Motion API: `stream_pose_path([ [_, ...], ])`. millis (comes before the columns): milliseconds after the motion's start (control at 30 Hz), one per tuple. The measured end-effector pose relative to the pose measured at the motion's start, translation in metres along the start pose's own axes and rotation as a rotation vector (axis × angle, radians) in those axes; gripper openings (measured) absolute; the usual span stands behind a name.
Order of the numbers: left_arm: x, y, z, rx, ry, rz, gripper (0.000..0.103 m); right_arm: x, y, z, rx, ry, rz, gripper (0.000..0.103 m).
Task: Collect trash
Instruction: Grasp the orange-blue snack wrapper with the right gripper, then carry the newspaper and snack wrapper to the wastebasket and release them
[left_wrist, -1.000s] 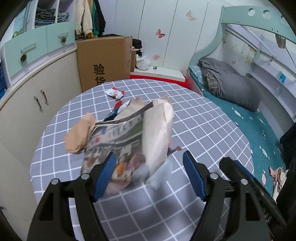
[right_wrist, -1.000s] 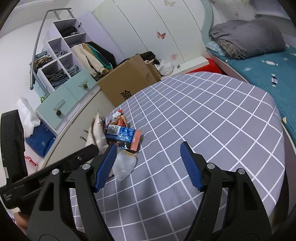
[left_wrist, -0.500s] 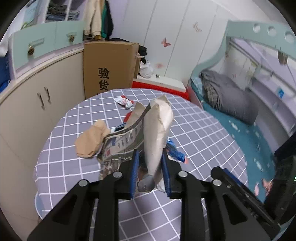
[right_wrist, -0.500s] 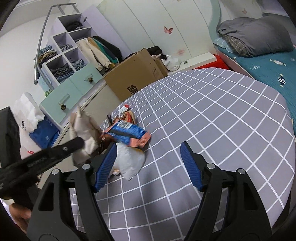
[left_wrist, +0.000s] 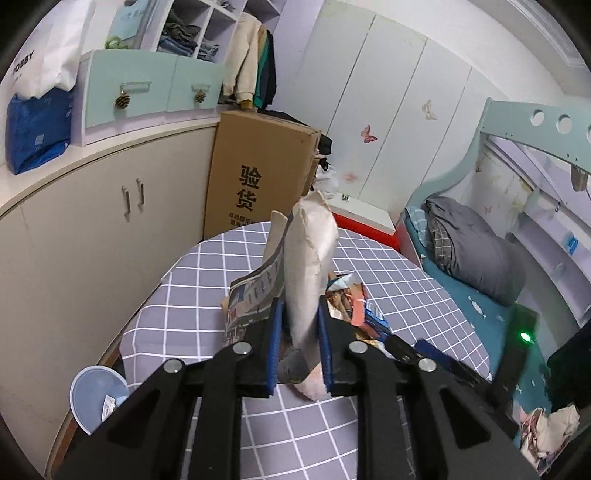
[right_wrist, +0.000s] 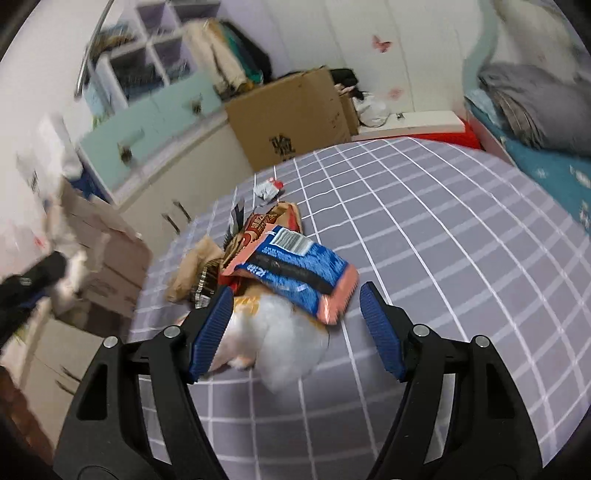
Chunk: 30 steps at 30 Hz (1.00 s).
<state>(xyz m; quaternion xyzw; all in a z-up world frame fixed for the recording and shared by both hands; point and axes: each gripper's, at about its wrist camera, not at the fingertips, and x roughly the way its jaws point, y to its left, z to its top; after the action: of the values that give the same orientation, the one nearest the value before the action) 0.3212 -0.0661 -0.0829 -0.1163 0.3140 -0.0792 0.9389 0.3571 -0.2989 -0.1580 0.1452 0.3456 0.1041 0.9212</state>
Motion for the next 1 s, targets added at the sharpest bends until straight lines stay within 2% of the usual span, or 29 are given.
stream_pose_path([
  [133, 0.001, 0.009, -0.001, -0.008, 0.017, 0.003, 0.017, 0.03, 0.016, 0.012, -0.146, 0.097, -0.029, 0.073],
  [167, 0.002, 0.012, -0.001, -0.014, 0.021, -0.001, 0.017, 0.034, 0.017, 0.013, -0.168, 0.094, -0.031, 0.073],
  [267, 0.006, 0.016, -0.001, -0.023, 0.031, -0.001, 0.017, 0.049, 0.012, 0.015, -0.169, 0.142, 0.005, 0.07],
  [300, 0.006, 0.017, -0.001, -0.024, 0.032, -0.002, 0.017, 0.049, 0.009, 0.016, -0.15, 0.144, 0.023, 0.064],
  [367, 0.006, 0.019, -0.001, -0.022, 0.035, -0.004, 0.017, 0.049, 0.004, 0.017, -0.122, 0.156, 0.056, 0.036],
  [400, 0.005, 0.02, 0.0, -0.023, 0.035, -0.006, 0.017, 0.047, 0.002, 0.016, -0.12, 0.153, 0.042, 0.034],
  [567, 0.0, 0.026, -0.001, -0.035, 0.033, -0.018, 0.017, 0.029, 0.0, 0.013, -0.109, 0.108, 0.015, 0.015],
  [667, -0.008, 0.031, -0.003, -0.045, 0.026, -0.024, 0.017, 0.007, -0.001, 0.014, -0.1, 0.04, -0.005, 0.01],
  [867, -0.028, 0.053, -0.005, -0.079, -0.002, -0.024, 0.017, -0.04, 0.009, 0.015, -0.077, -0.103, -0.035, 0.007],
  [1000, -0.048, 0.076, -0.011, -0.115, -0.024, -0.014, 0.017, -0.066, 0.037, 0.013, -0.092, -0.15, 0.035, 0.007],
])
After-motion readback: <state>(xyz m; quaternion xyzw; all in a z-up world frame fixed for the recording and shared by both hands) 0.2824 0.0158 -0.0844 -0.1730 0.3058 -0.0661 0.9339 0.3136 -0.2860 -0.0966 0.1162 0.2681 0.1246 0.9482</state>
